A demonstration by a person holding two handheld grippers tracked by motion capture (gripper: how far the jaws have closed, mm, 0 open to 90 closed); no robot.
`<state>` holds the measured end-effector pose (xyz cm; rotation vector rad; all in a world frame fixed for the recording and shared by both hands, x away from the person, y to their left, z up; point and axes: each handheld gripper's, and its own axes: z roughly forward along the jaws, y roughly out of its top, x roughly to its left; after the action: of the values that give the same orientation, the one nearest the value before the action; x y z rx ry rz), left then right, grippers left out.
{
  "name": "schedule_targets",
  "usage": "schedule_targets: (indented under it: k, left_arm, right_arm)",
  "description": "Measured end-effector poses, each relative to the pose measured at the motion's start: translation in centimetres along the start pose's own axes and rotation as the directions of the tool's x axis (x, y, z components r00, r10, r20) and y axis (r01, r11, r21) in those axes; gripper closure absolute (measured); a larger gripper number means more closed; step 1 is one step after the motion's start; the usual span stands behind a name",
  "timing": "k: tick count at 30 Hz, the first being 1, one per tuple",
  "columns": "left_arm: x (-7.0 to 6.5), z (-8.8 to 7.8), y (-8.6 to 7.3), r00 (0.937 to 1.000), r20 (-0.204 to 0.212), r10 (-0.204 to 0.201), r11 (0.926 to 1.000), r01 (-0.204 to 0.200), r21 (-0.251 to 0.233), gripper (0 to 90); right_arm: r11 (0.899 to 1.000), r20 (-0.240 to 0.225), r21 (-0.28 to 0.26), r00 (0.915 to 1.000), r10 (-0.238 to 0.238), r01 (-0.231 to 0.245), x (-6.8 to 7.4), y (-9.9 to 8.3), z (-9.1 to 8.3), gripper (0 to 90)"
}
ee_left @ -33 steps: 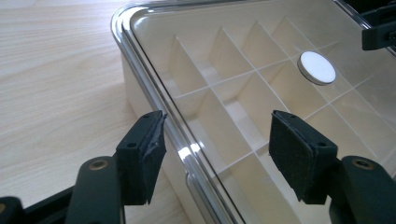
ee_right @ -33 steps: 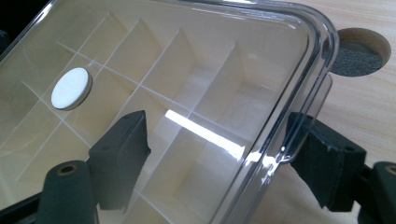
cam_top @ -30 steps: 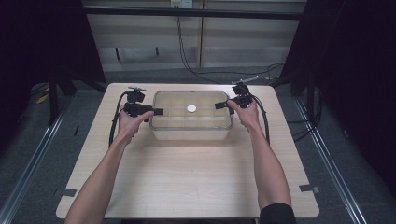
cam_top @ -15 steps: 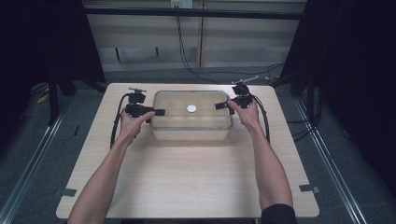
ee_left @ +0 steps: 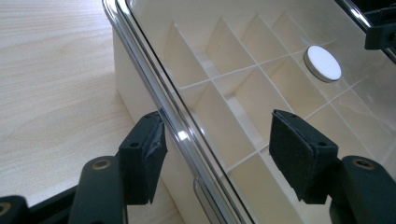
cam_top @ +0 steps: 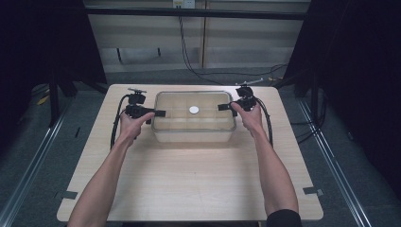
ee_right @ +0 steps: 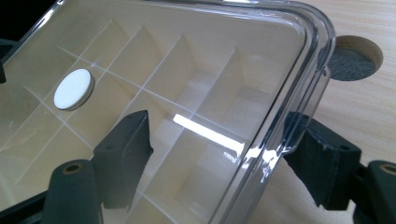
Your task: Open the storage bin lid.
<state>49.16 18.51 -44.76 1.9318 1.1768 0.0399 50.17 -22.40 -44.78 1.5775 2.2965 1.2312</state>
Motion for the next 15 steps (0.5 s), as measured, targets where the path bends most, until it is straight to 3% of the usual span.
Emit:
schedule_targets:
  k: [4,7,15]
  left_arm:
    - [0.05,-0.27,0.03,0.9999,-0.004,0.016,0.9999,-0.016,-0.005,38.1]
    - [0.29,-0.47,0.11,0.9998,0.017,-0.005,0.9997,0.006,-0.024,40.2]
    - [0.05,-0.84,0.21,0.9999,0.0,0.015,0.9991,-0.015,-0.04,44.3]
  right_arm:
    - [1.0,-0.003,0.003,1.0,-0.002,0.002,-0.03,-0.03,-0.12,25.3]
    - [1.0,-0.01,-0.008,1.0,0.002,-0.002,-0.14,-0.12,-0.26,26.8]
    - [1.0,0.003,-0.021,0.9999,-0.011,0.011,-0.01,0.12,-0.93,31.3]
